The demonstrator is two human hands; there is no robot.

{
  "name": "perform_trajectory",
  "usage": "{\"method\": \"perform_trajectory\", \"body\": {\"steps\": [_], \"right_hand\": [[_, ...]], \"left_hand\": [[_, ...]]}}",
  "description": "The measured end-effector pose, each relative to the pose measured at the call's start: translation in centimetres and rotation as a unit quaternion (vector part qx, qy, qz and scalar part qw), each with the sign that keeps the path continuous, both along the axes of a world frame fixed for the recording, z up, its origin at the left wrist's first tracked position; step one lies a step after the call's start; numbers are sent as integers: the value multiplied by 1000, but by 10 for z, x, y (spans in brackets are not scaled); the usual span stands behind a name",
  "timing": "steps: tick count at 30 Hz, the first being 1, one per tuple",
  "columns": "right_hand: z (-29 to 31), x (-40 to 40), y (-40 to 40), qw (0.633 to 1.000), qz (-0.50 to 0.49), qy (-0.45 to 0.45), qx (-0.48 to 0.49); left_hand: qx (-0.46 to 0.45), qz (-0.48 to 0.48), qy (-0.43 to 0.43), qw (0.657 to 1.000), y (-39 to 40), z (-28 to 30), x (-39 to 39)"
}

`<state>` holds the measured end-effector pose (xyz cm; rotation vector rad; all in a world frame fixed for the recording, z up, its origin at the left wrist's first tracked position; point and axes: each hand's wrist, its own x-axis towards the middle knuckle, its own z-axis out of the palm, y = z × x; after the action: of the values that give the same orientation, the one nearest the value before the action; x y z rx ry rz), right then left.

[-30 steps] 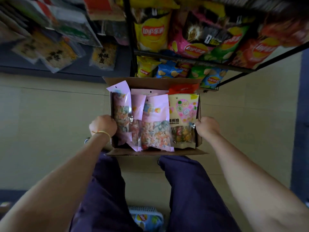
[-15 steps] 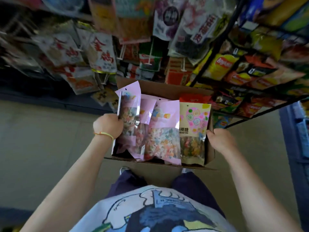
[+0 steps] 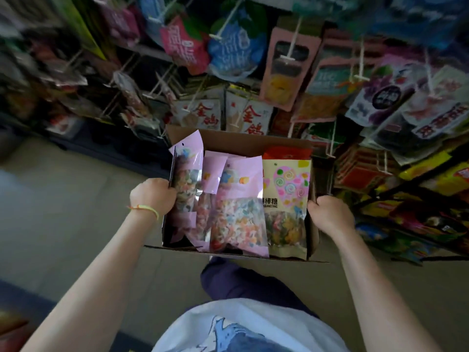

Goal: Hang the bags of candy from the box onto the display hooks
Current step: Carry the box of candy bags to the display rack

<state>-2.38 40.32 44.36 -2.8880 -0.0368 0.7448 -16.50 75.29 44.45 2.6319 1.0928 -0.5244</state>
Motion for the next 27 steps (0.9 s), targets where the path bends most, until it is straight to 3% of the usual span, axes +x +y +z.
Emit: {"method": "perform_trajectory", "body": {"steps": [12, 21, 27], "right_hand": [[25, 23, 294, 988, 142, 40, -48], [28, -14, 577, 983, 179, 16, -47], [37, -42, 739, 979, 198, 40, -23]], "left_hand": [[-8, 123, 22, 992, 244, 6, -59], [-67, 195, -28, 978, 500, -9, -142], [-52, 203, -41, 977, 666, 9, -178]]}}
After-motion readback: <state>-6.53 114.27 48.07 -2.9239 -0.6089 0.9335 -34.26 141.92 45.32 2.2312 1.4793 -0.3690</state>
